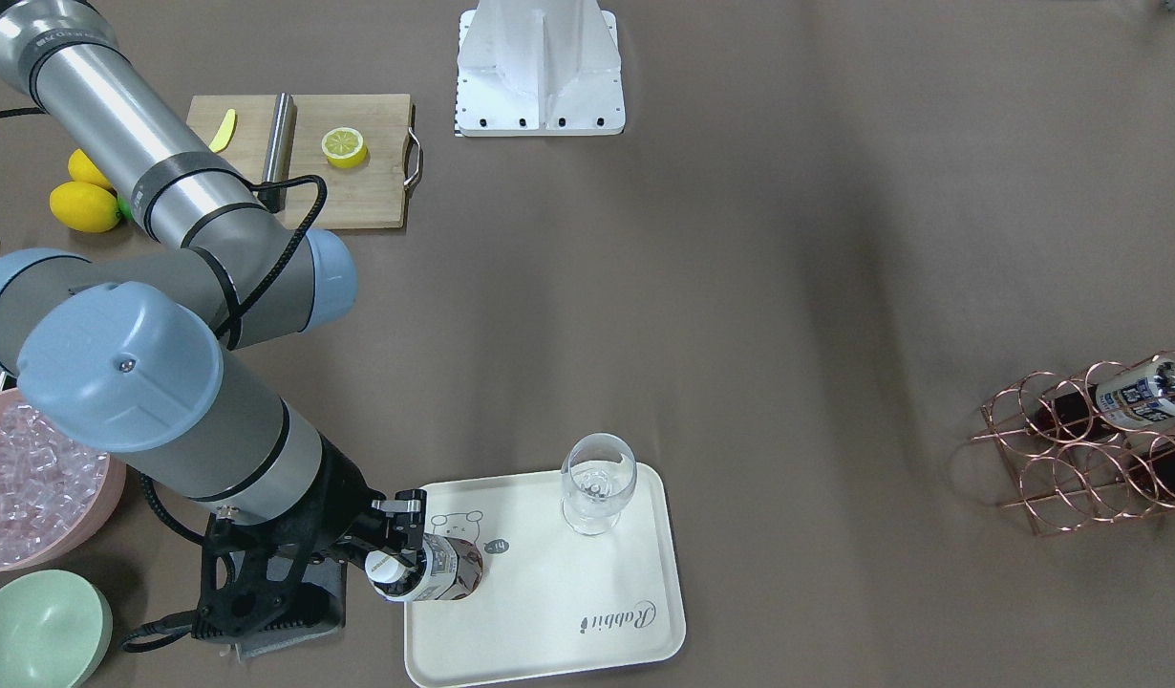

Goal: Take tea from basket to plate

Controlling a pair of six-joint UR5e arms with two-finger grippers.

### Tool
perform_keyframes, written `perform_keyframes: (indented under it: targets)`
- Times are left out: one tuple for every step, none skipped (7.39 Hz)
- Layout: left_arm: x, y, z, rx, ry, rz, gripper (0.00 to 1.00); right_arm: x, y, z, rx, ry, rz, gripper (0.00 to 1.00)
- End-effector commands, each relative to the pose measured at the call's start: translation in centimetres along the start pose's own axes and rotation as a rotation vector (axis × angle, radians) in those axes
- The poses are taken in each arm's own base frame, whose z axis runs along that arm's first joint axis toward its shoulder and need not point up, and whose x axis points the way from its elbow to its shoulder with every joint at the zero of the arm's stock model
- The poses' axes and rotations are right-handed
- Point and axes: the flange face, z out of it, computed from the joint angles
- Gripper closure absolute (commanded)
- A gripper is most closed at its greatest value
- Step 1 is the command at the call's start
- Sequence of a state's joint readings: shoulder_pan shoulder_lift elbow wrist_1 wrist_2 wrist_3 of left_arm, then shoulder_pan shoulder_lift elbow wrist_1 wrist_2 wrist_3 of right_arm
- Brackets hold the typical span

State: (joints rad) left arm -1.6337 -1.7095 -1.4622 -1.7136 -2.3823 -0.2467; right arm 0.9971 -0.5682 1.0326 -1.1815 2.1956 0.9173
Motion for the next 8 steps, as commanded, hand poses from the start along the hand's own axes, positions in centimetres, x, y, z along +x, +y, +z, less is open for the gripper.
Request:
perform_keyframes:
  targets:
    - [-0.04, 0.03, 0.03, -0.001, 0.0, -0.001, 0.02, -0.09, 0.03, -0.14, 0.004, -0.002, -0.002, 0.49]
    - [-0.04, 0.03, 0.03, -0.001, 0.0, -0.001, 0.02, -0.08, 0.02, -0.14, 0.005, -0.001, -0.002, 0.42]
    - [-0.03, -0.03, 0.03, -0.001, 0.0, -0.001, 0.02, -0.19, 0.04, -0.25, 0.007, -0.003, -0.005, 0.37]
    - [-0.04, -0.04, 0.03, 0.0, -0.002, -0.003, 0.02, -0.2, 0.04, -0.27, 0.008, -0.004, -0.006, 0.23]
    - [-0.04, -0.04, 0.03, 0.0, -0.002, -0.003, 0.02, -0.18, 0.12, -0.33, 0.01, -0.007, -0.007, 0.01]
    - [-0.04, -0.04, 0.03, 0.0, -0.002, -0.003, 0.02, -0.13, 0.25, -0.44, 0.012, -0.01, -0.01, 0.01]
    - [-0.04, -0.04, 0.03, 0.0, -0.002, -0.003, 0.02, -0.18, 0.45, -0.7, 0.016, -0.015, -0.014, 0.01]
    - [-0.06, -0.04, 0.03, 0.0, -0.003, -0.003, 0.02, -0.23, 0.8, -1.13, 0.023, -0.024, -0.022, 0.01]
